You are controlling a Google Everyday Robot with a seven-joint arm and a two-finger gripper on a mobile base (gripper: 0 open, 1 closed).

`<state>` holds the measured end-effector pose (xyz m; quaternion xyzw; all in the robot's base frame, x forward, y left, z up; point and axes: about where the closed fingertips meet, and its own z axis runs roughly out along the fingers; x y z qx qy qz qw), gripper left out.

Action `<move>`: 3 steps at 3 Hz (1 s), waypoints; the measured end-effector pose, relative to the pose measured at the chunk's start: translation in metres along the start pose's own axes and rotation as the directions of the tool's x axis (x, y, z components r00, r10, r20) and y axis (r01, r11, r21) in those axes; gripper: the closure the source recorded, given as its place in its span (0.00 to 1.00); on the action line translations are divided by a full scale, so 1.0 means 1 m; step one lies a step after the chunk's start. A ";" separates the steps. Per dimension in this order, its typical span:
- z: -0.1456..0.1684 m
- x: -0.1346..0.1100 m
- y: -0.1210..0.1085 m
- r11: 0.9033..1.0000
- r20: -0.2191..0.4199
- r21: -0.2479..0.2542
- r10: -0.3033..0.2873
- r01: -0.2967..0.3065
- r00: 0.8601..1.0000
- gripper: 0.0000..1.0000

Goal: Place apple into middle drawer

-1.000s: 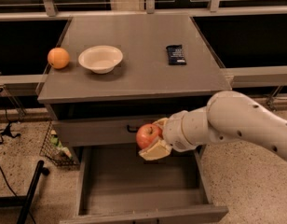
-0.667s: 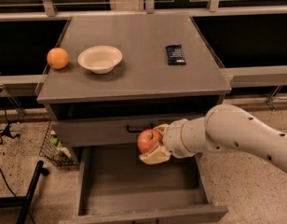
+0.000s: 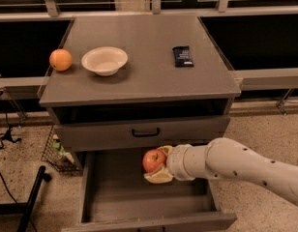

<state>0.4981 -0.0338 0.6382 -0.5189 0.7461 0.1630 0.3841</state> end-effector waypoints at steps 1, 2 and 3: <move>0.033 0.027 0.008 1.000 0.013 0.006 0.005 -0.005 1.000 1.00; 0.033 0.027 0.008 1.000 0.013 0.006 0.005 -0.005 1.000 1.00; 0.056 0.054 0.011 1.000 0.010 -0.005 0.005 -0.005 1.000 1.00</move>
Offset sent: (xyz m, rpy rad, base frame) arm 0.0003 0.0057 -0.0365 0.0075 -0.0057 -0.0003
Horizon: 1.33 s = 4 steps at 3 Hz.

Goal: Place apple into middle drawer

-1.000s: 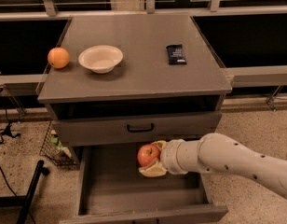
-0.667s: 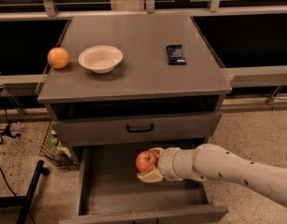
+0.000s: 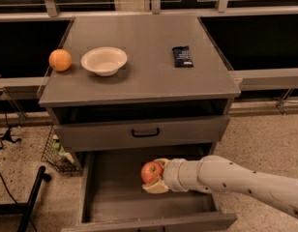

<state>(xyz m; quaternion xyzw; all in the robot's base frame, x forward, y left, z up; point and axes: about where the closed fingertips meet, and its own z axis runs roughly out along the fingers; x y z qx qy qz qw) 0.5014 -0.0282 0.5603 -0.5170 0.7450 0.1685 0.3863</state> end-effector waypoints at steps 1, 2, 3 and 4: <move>0.033 0.028 0.004 1.000 0.019 -0.017 -0.007 0.007 1.000 1.00; 0.071 0.059 0.008 0.999 0.053 -0.035 -0.010 0.012 0.999 1.00; 0.090 0.075 0.010 0.999 0.061 -0.045 -0.009 0.012 0.998 1.00; 0.114 0.092 0.012 0.998 0.057 -0.065 -0.018 0.022 0.998 1.00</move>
Offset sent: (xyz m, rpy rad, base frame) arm 0.0160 0.0149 -0.1231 0.0772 -0.0147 0.0541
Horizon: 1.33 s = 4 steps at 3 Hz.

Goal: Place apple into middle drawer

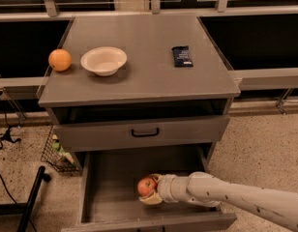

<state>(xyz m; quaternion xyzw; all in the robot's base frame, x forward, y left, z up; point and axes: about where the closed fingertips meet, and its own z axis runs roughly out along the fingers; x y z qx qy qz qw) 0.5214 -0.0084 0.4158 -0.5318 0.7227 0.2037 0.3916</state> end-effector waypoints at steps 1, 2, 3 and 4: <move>0.012 0.008 0.001 1.000 -0.003 -0.012 -0.010 0.010 1.000 1.00; 0.022 0.014 0.002 0.999 -0.007 -0.025 -0.027 0.027 1.000 1.00; 0.039 0.028 0.008 0.998 0.007 -0.030 -0.053 0.053 0.999 1.00; 0.039 0.028 0.008 0.998 0.007 -0.030 -0.053 0.053 0.999 1.00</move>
Offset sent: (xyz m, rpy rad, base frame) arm 0.0066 0.0088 -0.0361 -0.0266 -0.0061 0.0538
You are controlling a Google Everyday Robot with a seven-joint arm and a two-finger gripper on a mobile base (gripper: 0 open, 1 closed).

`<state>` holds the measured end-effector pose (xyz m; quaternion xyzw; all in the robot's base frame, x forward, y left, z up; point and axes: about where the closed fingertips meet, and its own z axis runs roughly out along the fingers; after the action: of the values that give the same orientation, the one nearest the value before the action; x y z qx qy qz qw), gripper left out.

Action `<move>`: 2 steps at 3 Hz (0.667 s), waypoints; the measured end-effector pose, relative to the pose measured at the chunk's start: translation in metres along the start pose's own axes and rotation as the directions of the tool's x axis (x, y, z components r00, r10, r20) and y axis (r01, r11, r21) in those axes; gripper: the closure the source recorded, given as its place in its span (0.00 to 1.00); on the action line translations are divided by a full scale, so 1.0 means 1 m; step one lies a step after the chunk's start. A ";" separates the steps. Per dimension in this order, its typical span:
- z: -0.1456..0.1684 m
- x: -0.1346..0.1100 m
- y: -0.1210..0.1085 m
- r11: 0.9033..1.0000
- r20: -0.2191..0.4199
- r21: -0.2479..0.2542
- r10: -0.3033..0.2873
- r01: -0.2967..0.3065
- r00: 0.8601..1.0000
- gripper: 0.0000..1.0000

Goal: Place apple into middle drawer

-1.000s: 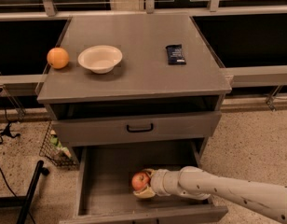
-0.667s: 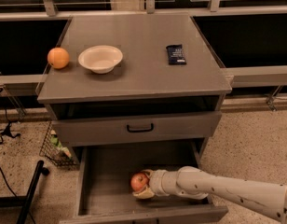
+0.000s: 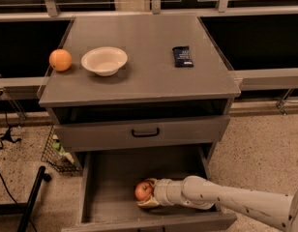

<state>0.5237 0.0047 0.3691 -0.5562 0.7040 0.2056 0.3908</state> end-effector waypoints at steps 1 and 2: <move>0.000 0.000 0.000 1.000 0.000 0.000 0.000 0.000 1.000 0.81; 0.000 0.000 0.000 1.000 0.000 0.000 0.000 0.000 1.000 0.58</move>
Offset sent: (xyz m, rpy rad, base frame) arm 0.0000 0.0000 0.0000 0.0000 0.0000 0.0000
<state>0.5237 0.0048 0.3691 -0.5563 0.7040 0.2057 0.3908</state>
